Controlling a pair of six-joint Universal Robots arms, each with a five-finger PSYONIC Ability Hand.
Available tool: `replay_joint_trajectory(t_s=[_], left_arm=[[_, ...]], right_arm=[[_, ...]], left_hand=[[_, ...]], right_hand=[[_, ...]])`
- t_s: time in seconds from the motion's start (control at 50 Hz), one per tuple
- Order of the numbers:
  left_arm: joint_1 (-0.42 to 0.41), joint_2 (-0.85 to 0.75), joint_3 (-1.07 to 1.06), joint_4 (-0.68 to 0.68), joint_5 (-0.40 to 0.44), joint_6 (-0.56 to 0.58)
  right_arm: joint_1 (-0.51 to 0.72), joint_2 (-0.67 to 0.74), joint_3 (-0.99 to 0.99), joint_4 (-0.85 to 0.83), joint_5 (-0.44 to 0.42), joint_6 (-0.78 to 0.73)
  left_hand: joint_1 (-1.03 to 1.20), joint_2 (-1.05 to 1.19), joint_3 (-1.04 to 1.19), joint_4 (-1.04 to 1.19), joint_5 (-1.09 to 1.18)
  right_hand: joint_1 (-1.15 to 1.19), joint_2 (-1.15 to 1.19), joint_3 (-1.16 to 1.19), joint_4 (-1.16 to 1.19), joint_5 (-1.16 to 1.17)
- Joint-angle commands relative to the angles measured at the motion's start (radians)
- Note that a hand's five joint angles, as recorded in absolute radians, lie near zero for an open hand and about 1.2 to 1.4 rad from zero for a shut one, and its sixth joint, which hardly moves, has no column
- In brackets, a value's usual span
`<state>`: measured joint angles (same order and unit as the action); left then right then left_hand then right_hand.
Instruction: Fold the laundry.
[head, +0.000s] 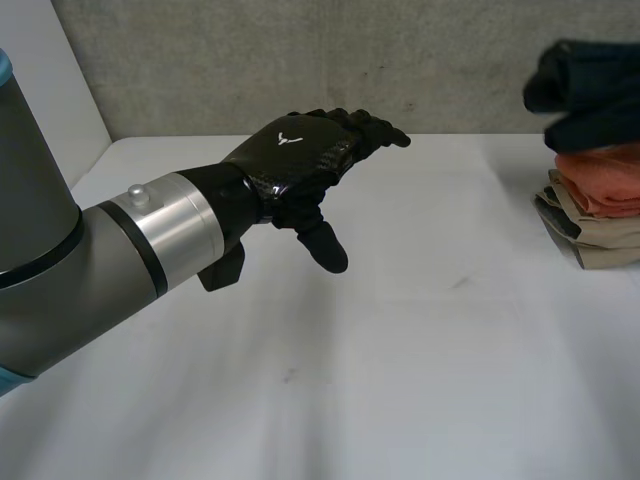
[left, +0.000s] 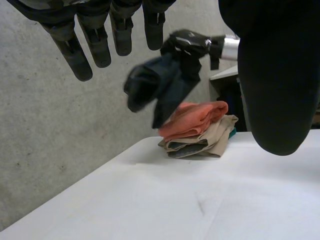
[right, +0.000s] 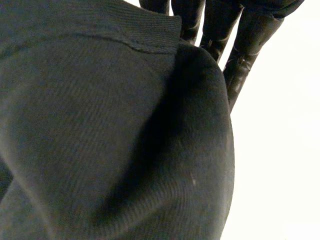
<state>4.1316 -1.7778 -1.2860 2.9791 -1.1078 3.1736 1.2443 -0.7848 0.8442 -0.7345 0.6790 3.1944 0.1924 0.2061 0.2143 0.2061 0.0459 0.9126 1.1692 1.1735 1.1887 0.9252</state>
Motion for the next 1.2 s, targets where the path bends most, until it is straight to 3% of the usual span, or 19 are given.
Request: replay_joint_trajectory(t_s=[0.02, 0.12, 0.5, 0.52, 0.56, 0.62, 0.8, 0.92, 1.04, 1.1, 1.2], left_arm=[[-0.002, 0.0, 0.001, 0.0, 0.002, -0.017], [-0.002, -0.002, -0.001, 0.001, 0.002, -0.018], [-0.01, -0.012, -0.002, 0.003, 0.0, -0.023], [-0.01, -0.012, -0.002, 0.003, 0.0, -0.023], [-0.011, -0.014, -0.001, 0.003, 0.0, -0.023], [-0.014, -0.014, 0.001, 0.003, 0.0, -0.023], [-0.016, -0.009, -0.004, 0.001, 0.0, -0.023], [-0.014, 0.001, -0.006, 0.003, 0.0, -0.033], [-0.016, 0.017, -0.006, 0.003, 0.003, -0.04], [-0.016, 0.018, -0.006, 0.003, 0.003, -0.04], [-0.014, 0.018, -0.006, 0.005, 0.003, -0.038]], right_arm=[[-0.126, 0.099, 0.07, -0.117, -0.088, -0.004], [-0.15, 0.185, 0.087, -0.123, -0.168, -0.034], [-0.266, 0.148, 0.179, -0.155, -0.229, -0.019], [-0.269, 0.142, 0.19, -0.154, -0.231, -0.018], [-0.272, 0.13, 0.216, -0.148, -0.231, -0.018], [-0.278, 0.072, 0.26, -0.122, -0.21, -0.018], [-0.399, -0.051, 0.288, 0.133, 0.005, -0.037], [-0.489, -0.056, 0.256, 0.253, 0.152, -0.235], [-0.511, -0.151, 0.227, 0.305, 0.512, -0.493], [-0.499, -0.188, 0.23, 0.314, 0.539, -0.518], [-0.387, -0.283, 0.277, 0.333, 0.475, -0.479]], left_hand=[[0.018, 0.004, -0.004, 0.004, -0.01], [0.021, 0.007, -0.001, 0.007, -0.007], [0.021, 0.007, -0.001, 0.007, -0.007], [0.021, 0.007, -0.001, 0.007, -0.007], [0.021, 0.007, -0.001, 0.007, -0.007], [0.021, 0.007, -0.001, 0.007, -0.007], [0.021, 0.007, -0.001, 0.007, -0.007], [0.021, 0.007, -0.001, 0.007, -0.007], [0.015, 0.002, -0.007, 0.002, -0.013], [0.015, 0.002, -0.007, 0.002, -0.013], [0.015, 0.002, -0.007, 0.002, -0.013]], right_hand=[[0.484, 0.227, 0.223, 0.208, 0.297], [0.484, 0.227, 0.223, 0.208, 0.297], [0.484, 0.227, 0.223, 0.208, 0.297], [0.252, -0.004, -0.009, -0.024, 0.065], [-0.676, -0.933, -0.937, -0.952, -0.863], [-0.738, -0.995, -0.999, -1.014, -0.925], [-0.738, -0.995, -0.999, -1.014, -0.925], [-0.738, -0.995, -0.999, -1.014, -0.925], [-0.738, -0.995, -0.999, -1.014, -0.925], [-0.738, -0.995, -0.999, -1.014, -0.925], [-0.738, -0.995, -0.999, -1.014, -0.925]])
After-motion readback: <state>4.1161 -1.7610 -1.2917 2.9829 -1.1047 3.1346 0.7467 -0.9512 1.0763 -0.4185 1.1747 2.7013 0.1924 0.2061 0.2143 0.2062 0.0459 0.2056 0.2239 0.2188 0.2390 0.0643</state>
